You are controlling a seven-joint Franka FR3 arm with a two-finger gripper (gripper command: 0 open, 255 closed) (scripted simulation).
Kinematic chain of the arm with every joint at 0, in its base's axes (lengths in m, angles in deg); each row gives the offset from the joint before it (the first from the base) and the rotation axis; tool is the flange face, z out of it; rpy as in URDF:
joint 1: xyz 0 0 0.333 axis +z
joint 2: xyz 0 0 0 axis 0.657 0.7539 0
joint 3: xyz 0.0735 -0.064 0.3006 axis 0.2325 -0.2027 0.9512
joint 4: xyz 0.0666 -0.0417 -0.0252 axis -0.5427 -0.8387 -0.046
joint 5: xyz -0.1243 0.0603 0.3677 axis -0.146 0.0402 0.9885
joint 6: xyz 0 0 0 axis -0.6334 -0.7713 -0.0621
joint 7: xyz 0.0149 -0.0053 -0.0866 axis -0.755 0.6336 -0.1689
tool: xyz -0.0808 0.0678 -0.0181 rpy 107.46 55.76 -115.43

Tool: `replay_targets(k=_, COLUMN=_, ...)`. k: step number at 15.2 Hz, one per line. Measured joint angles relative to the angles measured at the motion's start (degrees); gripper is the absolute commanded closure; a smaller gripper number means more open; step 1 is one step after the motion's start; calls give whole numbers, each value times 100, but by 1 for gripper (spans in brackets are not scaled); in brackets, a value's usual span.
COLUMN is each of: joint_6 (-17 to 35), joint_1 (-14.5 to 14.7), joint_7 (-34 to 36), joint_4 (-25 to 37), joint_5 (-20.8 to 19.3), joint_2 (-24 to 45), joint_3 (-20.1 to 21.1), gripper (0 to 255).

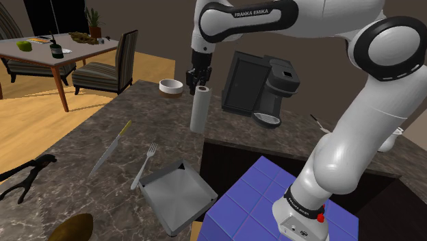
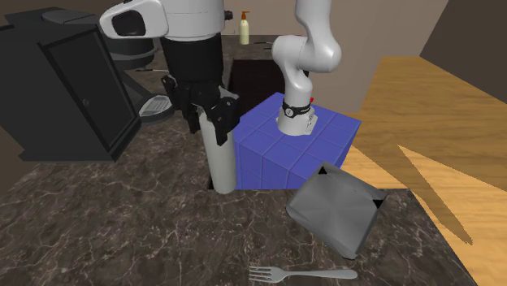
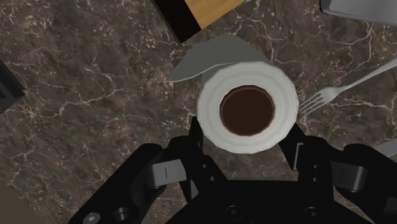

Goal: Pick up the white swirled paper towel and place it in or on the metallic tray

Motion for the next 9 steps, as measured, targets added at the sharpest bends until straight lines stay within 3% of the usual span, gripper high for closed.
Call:
replay_targets(k=4, joint_6=-291, joint_1=-1, joint_7=-11, joint_4=247, joint_5=3, joint_2=-44, joint_3=-1, gripper=255)
replay_targets(k=9, joint_6=-570, joint_1=222, joint_7=431, joint_4=134, joint_5=57, joint_2=-424, joint_3=243, gripper=255)
